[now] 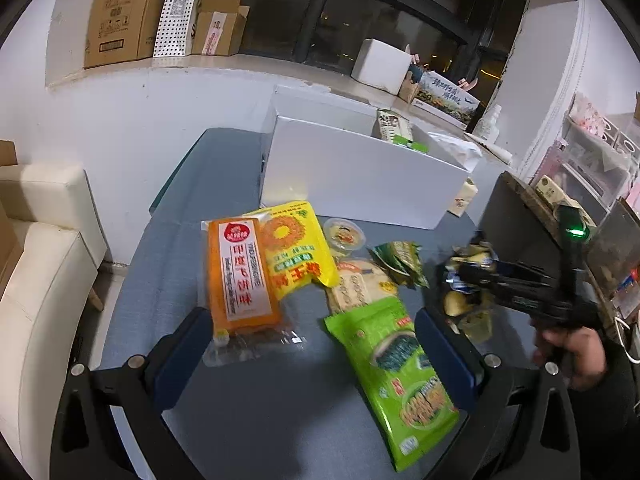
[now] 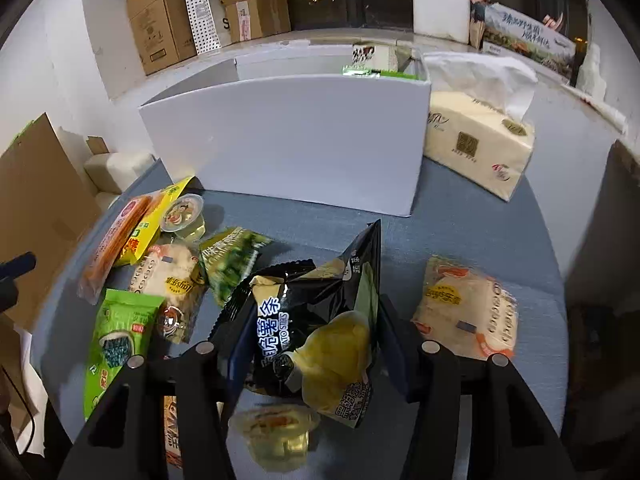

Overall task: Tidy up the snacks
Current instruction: 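Grasp the black snack bag with blue lettering with the right gripper, then grasp the orange Indian flying cake pack with the left gripper while the right holds the black bag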

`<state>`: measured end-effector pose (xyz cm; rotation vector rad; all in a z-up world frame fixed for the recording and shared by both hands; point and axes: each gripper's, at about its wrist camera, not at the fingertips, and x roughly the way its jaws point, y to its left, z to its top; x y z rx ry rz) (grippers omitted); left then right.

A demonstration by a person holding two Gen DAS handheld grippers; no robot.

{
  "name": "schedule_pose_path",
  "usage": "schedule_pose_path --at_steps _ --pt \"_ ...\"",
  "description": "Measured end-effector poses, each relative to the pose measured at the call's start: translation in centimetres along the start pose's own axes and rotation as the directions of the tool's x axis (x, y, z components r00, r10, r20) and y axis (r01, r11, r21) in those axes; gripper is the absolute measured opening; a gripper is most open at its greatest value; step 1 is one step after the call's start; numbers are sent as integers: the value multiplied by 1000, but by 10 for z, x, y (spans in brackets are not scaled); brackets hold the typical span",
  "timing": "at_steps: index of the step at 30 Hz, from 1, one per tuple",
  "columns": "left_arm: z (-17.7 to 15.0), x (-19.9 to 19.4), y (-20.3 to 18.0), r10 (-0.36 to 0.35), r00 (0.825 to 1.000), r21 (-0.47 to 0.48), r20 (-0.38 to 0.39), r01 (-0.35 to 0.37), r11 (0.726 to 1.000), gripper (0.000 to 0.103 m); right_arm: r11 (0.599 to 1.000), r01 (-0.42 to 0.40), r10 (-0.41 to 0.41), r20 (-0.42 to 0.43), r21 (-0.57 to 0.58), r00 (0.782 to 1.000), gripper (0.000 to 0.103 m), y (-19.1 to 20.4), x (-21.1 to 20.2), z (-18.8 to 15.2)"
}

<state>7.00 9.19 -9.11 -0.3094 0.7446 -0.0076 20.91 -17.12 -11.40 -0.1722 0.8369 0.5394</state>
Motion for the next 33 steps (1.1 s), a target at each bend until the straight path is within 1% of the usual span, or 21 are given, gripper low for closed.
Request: schedule_pose_path --at_steps 3,5,7,8,10,11,13,17,18,19,20,22,25,27,30,33 --pt "12 23 14 56 998 -25 -31 -57 998 103 1000 -4 2 64 30 998 59 -3 -26 0" --pt "20 40 25 70 995 -56 -69 -74 996 103 999 -16 13 94 36 996 59 -1 -41 3" --pt "24 57 34 105 988 -86 -116 -115 990 103 999 -31 25 129 42 991 59 -1 -60 3" --pt "25 68 38 117 982 -92 -150 -132 987 103 999 -34 28 136 41 990 59 3 -61 3" --pt "24 78 42 108 978 -109 -181 -129 986 103 998 -46 39 158 41 987 59 7 -75 1" --pt "22 84 43 114 974 -111 -197 -138 984 103 998 -52 45 167 39 985 59 9 -82 -1" --pt "18 93 43 154 964 -100 -218 -179 979 103 997 -67 59 175 39 983 59 16 -84 -3" --pt "13 102 35 214 956 -17 -198 -222 975 101 996 -90 85 170 21 982 59 26 -86 -8" --pt "11 103 31 232 955 16 -184 -233 972 99 995 -98 93 168 19 981 60 29 -85 -9" --pt "10 103 28 233 958 33 -169 -231 972 91 995 -103 99 165 17 981 59 30 -83 -10" --pt "10 102 26 236 958 39 -161 -233 972 88 994 -106 103 163 13 981 60 32 -82 -11" --pt "9 100 25 255 954 40 -158 -252 967 73 994 -110 108 156 5 982 60 37 -80 -13" --pt "5 91 29 213 965 4 -151 -215 977 65 993 -121 119 151 4 981 60 40 -78 -16" --pt "3 85 30 196 971 2 -136 -198 980 64 992 -123 121 149 1 981 59 42 -78 -17" --pt "-6 68 23 196 976 22 -99 -194 981 63 992 -126 125 148 -2 981 60 45 -78 -18" --pt "-6 38 10 168 985 49 -31 -166 985 63 992 -128 128 155 -11 980 60 49 -81 -18"
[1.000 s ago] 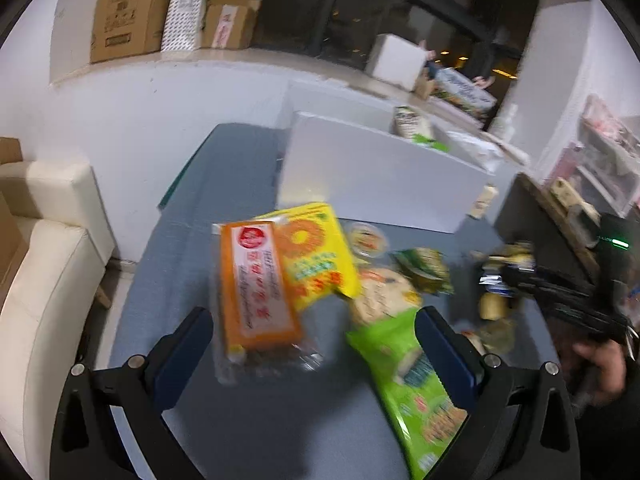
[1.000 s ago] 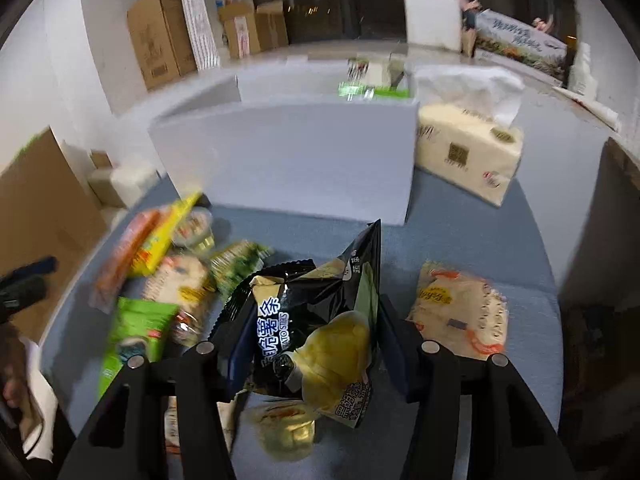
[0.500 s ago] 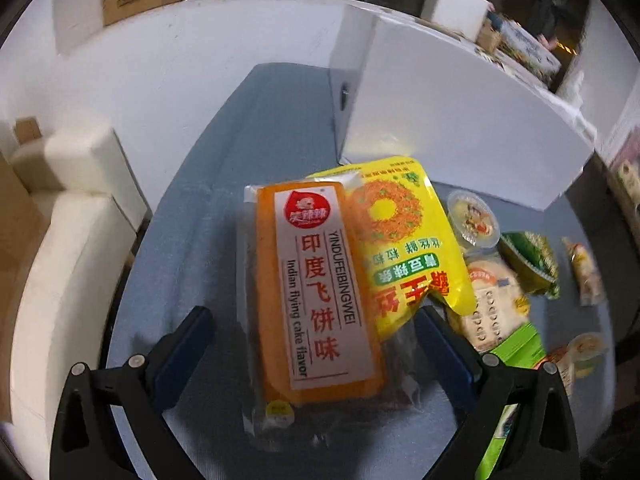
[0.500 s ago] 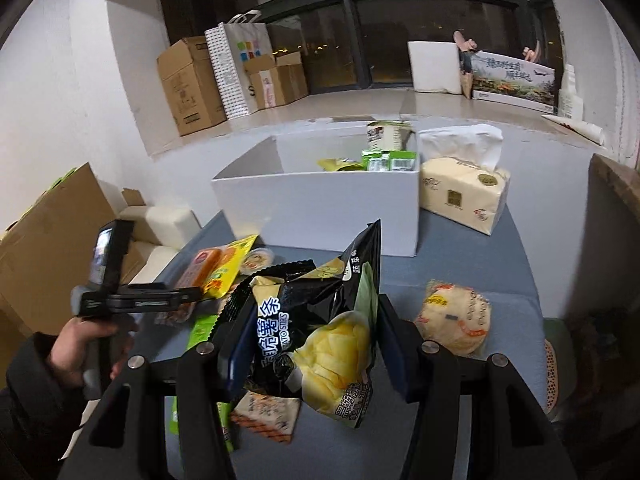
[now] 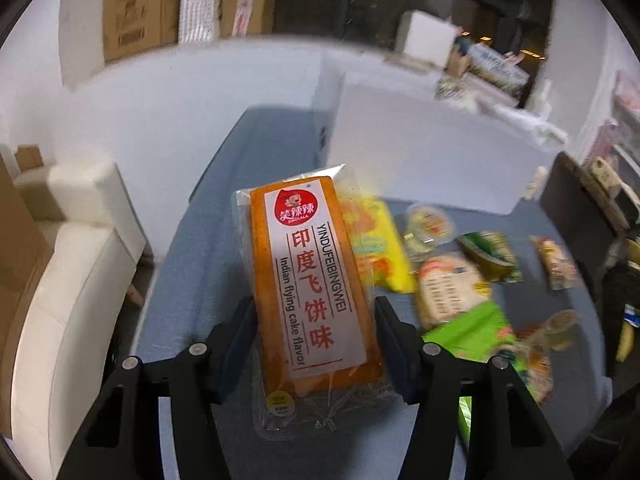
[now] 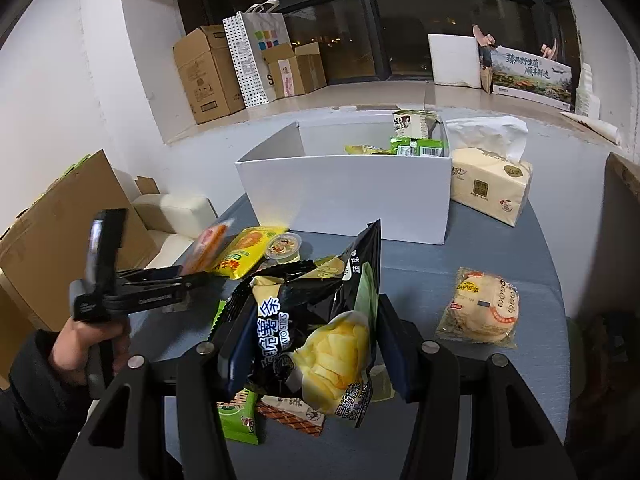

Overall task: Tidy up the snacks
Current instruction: 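Carry both packs over the white box and release them inside with both grippers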

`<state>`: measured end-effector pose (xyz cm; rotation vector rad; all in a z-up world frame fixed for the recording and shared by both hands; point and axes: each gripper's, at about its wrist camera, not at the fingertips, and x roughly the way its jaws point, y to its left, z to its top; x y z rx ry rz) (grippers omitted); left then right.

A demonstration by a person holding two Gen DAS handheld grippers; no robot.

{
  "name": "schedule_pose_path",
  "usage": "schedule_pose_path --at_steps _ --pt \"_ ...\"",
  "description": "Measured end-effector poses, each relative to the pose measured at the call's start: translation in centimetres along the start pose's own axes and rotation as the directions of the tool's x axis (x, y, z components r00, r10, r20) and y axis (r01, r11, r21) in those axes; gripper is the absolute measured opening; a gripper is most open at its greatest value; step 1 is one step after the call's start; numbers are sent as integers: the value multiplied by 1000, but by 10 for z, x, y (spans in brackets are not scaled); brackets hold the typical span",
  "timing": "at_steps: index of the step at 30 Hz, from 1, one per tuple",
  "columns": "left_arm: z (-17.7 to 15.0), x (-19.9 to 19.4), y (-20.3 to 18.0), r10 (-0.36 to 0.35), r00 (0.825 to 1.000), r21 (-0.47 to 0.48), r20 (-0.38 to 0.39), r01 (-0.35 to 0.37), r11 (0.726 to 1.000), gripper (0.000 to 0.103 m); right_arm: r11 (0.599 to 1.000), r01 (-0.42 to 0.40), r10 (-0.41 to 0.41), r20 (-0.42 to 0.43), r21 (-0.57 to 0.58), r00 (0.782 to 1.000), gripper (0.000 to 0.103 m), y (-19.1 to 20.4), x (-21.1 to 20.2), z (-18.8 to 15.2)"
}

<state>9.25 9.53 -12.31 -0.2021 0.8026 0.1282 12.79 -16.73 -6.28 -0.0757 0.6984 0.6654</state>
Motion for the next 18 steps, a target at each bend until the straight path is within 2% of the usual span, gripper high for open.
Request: schedule_pose_path --at_steps 4,9,13,18 --pt "13 -32 -16 -41 996 45 82 37 998 63 1000 -14 14 12 13 1000 60 0 0 5" --pt "60 -59 -38 -91 982 127 164 70 989 63 999 -18 16 43 43 999 60 -10 1 30" --pt "108 -58 -59 -109 972 185 208 70 980 63 996 -34 27 87 84 996 60 -30 7 73" --pt "168 -27 -78 -114 968 215 223 66 974 63 995 -4 -8 113 104 994 60 -49 29 131"
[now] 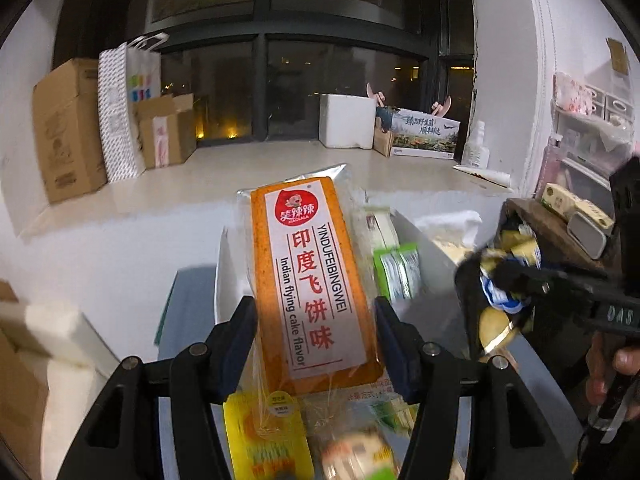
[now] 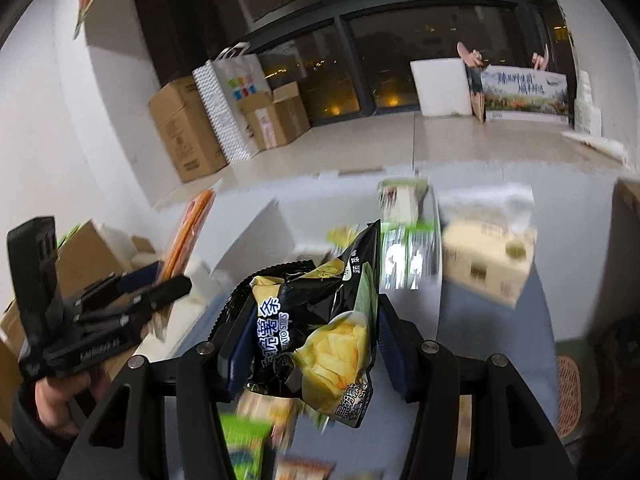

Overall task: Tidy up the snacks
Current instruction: 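Carry both packs over the white box and release them inside with both grippers, then grasp the green garlic-flavour bag with the right gripper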

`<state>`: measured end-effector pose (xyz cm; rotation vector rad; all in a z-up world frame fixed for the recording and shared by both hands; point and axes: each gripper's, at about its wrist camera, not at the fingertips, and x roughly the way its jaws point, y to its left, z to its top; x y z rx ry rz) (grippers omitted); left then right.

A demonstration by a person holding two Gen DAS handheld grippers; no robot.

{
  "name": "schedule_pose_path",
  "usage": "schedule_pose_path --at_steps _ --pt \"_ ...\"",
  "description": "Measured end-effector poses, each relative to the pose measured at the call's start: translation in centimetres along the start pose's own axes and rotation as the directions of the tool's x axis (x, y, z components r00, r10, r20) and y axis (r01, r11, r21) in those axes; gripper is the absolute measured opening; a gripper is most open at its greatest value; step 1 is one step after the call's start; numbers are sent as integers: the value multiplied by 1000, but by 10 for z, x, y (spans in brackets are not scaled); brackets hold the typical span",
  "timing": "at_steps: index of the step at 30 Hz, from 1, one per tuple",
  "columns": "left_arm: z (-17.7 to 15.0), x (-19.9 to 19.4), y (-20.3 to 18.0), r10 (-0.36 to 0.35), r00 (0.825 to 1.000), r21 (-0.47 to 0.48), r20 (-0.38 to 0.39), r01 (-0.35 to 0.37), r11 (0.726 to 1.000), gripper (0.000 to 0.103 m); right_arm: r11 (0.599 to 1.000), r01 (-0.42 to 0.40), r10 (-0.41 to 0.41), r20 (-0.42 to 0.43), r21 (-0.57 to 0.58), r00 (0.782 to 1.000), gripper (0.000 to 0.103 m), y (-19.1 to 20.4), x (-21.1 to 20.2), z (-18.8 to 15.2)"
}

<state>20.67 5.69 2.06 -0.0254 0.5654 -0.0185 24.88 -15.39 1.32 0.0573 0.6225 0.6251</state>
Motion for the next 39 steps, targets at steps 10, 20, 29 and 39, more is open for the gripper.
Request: schedule_pose_path --at_steps 10,20,29,39 --pt "40 99 20 70 992 -4 -102 -71 997 96 994 60 -53 -87 87 995 86 -35 80 65" --pt "18 97 30 55 990 -61 -133 -64 996 103 983 79 -69 -65 163 995 103 -56 74 52" --pt "-21 26 29 -11 994 -110 -112 -1 994 103 996 -19 19 5 82 1000 103 -21 23 20" --pt "-110 -69 10 -96 988 -115 -119 82 990 103 995 -56 54 28 79 998 103 -17 -51 -82"
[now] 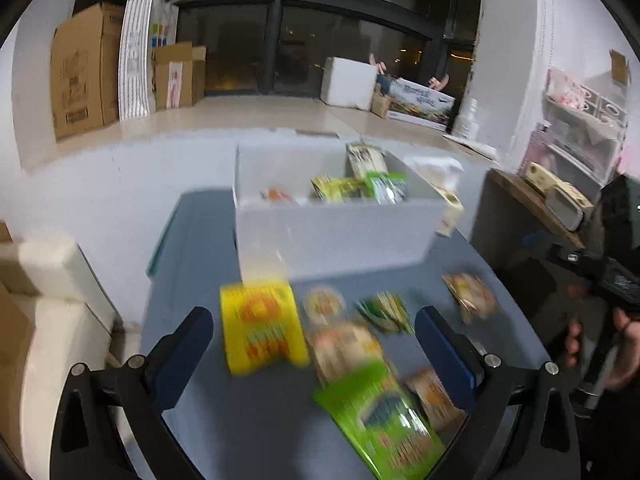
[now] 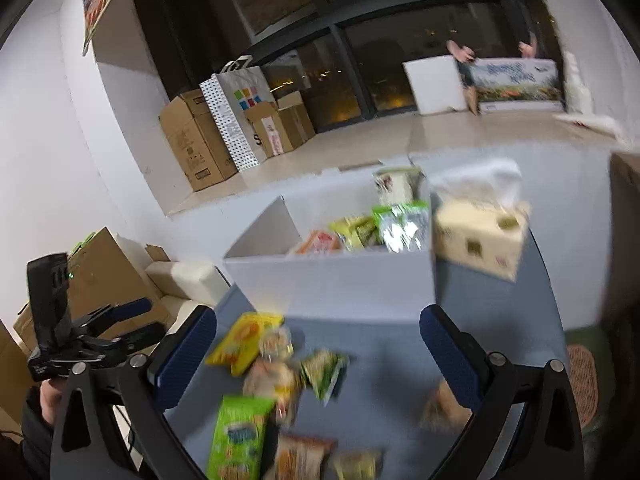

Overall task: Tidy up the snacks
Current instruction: 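Grasp the green garlic-flavour bag with the right gripper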

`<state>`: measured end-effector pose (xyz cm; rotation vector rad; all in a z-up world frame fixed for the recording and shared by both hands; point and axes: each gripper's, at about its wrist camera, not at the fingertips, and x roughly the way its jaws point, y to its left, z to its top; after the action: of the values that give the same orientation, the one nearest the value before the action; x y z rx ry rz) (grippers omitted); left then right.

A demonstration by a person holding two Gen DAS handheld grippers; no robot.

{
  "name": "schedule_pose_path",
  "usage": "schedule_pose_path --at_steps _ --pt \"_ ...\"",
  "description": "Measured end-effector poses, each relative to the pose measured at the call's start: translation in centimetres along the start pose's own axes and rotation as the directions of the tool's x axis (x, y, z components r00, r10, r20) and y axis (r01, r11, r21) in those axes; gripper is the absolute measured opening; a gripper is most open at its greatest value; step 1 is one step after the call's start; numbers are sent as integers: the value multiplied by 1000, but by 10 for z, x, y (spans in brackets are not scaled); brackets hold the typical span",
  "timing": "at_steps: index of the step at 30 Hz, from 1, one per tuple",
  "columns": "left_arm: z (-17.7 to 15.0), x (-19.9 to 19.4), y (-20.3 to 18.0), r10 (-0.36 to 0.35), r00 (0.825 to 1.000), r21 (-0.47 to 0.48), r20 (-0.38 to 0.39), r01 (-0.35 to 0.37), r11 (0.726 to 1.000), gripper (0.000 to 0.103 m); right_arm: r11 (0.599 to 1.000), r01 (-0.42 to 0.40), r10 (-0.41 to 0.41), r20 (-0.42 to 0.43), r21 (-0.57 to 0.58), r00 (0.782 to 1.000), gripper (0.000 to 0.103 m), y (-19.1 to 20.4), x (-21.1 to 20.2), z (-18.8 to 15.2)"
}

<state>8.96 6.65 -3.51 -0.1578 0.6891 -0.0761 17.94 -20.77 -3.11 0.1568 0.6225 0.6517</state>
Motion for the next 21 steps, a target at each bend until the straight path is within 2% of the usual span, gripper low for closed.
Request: schedule_pose_path --at_steps 4,6,8,9,14,17,21 --pt "-28 -11 -9 -8 1000 -18 -22 7 1000 103 998 32 -30 -38 48 999 103 -12 -4 -33" --pt "-37 -15 -16 -34 999 -24 -17 34 999 103 997 56 -53 -65 45 996 103 -13 -1 -48" --pt "-43 -16 -21 -50 998 -27 -23 50 998 103 996 83 -77 -122 40 990 103 -12 9 -59" --pt "-45 -15 -23 -50 998 -22 -27 49 999 103 997 71 -66 -157 23 985 103 -7 18 -62" --pt "-47 -11 -22 -34 999 -26 -36 33 999 103 996 67 -78 -200 -63 977 103 20 52 -56" --pt "-46 -10 -17 -20 999 -40 -38 19 999 103 994 75 -95 -271 -83 958 103 33 88 -50" --pt "-48 -8 -6 -7 999 -63 -45 5 998 103 985 94 -132 -287 -142 949 103 44 131 -45"
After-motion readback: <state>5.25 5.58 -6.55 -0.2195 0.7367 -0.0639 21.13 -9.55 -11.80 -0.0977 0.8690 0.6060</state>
